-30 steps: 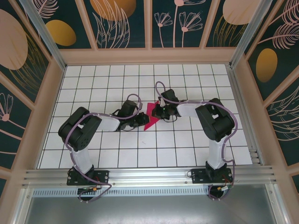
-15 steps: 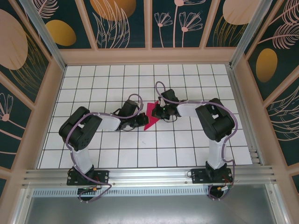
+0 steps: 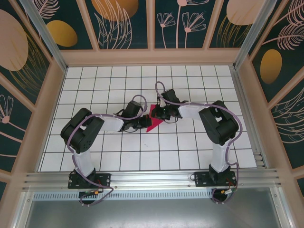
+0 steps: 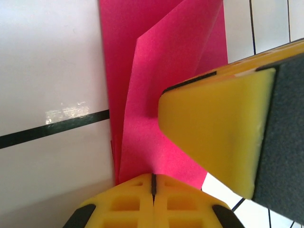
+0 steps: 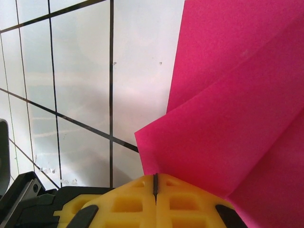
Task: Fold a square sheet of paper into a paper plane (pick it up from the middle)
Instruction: Fourth fold the wing at the center of the table.
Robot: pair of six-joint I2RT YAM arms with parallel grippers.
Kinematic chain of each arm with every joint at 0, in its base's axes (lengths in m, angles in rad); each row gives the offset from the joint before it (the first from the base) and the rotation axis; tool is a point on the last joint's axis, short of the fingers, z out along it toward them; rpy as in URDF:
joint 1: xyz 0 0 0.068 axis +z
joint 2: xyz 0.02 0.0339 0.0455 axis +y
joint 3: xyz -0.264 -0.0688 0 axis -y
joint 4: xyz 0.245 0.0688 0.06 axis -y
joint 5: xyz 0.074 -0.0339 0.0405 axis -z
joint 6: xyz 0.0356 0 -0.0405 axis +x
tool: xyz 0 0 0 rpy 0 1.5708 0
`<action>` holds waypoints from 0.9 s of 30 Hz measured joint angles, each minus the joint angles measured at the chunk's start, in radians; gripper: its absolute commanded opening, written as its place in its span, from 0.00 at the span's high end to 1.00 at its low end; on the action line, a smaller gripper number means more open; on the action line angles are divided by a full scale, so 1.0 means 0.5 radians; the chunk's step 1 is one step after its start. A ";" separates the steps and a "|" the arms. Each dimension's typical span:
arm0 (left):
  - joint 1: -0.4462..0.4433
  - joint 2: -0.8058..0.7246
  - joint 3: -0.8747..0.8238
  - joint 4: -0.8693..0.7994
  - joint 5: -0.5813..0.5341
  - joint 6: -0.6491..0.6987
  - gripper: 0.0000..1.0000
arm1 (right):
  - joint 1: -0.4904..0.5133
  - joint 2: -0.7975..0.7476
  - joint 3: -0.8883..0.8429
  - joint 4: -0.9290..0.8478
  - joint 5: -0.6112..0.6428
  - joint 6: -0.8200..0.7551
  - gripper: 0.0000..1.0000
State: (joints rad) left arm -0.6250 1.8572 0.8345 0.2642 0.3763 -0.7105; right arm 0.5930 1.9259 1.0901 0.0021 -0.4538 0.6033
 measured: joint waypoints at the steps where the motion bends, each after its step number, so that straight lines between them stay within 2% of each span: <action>1: -0.002 0.000 0.000 0.001 -0.001 0.000 0.97 | -0.001 0.001 0.000 -0.002 0.000 0.000 0.97; 9: -0.008 0.000 0.000 0.001 -0.022 0.001 0.96 | -0.018 0.021 -0.020 -0.014 0.028 -0.006 0.98; 22: -0.008 0.000 -0.001 0.001 -0.022 0.008 0.96 | -0.159 0.053 -0.024 -0.014 0.019 -0.099 0.98; 27: -0.010 0.000 -0.001 0.002 -0.025 0.014 0.96 | -0.210 0.089 0.003 -0.019 -0.063 -0.140 0.98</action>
State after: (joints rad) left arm -0.6300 1.8572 0.8341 0.2649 0.3637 -0.7033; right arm 0.4881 1.9701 1.0916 -0.0074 -0.4850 0.5335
